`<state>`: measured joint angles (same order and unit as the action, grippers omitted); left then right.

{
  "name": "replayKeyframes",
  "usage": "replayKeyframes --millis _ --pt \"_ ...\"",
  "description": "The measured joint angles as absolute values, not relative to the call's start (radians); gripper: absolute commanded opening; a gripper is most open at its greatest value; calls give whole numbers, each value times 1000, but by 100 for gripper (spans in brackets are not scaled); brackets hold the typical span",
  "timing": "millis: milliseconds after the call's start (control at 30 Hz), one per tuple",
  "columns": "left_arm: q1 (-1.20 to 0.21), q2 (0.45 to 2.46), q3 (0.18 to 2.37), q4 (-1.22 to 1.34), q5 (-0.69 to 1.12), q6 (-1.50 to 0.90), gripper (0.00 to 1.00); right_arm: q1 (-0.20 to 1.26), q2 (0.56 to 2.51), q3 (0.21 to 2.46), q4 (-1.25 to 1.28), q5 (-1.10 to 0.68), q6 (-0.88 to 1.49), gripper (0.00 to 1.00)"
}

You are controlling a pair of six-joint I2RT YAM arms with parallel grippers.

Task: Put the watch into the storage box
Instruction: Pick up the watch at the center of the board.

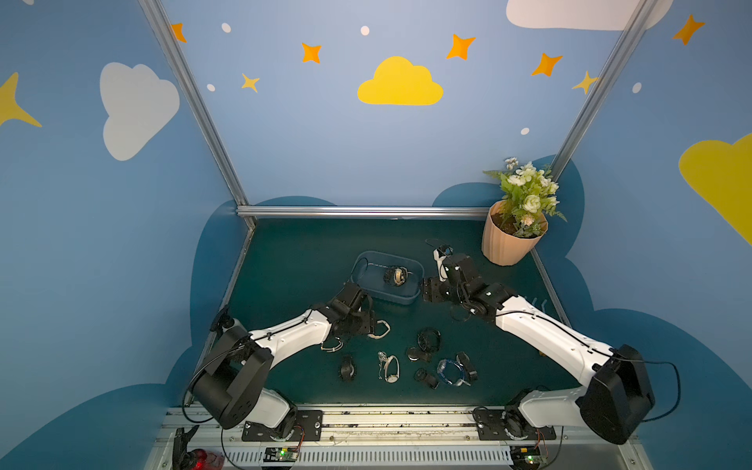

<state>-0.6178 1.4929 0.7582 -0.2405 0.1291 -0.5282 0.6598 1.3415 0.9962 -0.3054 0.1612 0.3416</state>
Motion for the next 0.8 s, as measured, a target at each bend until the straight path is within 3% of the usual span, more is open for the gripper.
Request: replayKeyframes --millis 267,400,567,800 --pt "-624 1562 775 -237 122 -531 56 678 1275 874 -219 -38 305 83" --pt "-625 1589 796 -233 122 -533 45 705 1254 829 -184 -114 297 83" --pt "-625 1608 806 -224 122 -537 38 730 1254 822 -163 -147 297 83" --pt "-625 1623 814 -221 121 -543 18 744 1259 805 -133 -152 313 83"
